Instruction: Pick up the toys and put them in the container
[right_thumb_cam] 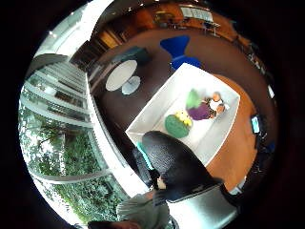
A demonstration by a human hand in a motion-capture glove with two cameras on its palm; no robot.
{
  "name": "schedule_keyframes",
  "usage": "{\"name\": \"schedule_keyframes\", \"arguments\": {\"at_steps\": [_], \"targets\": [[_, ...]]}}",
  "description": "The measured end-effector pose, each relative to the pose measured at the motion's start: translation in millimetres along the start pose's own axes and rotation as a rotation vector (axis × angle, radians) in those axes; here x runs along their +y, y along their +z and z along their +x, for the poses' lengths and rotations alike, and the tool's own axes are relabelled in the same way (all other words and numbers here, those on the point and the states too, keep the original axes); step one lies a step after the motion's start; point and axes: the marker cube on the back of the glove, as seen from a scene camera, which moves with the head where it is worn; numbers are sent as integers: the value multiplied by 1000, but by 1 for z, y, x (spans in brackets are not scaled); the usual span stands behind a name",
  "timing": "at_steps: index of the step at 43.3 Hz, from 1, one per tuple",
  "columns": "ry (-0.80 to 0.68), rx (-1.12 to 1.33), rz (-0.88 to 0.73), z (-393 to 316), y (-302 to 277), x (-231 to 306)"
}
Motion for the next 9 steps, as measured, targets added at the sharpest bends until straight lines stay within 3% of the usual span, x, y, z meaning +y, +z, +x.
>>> {"name": "schedule_keyframes", "arguments": {"at_steps": [3,6,9], "targets": [[33,-38,5,-1,-3,-1],[195,-105,14,-3,-6,-5],[148,-66,37,2,-5,2]]}}
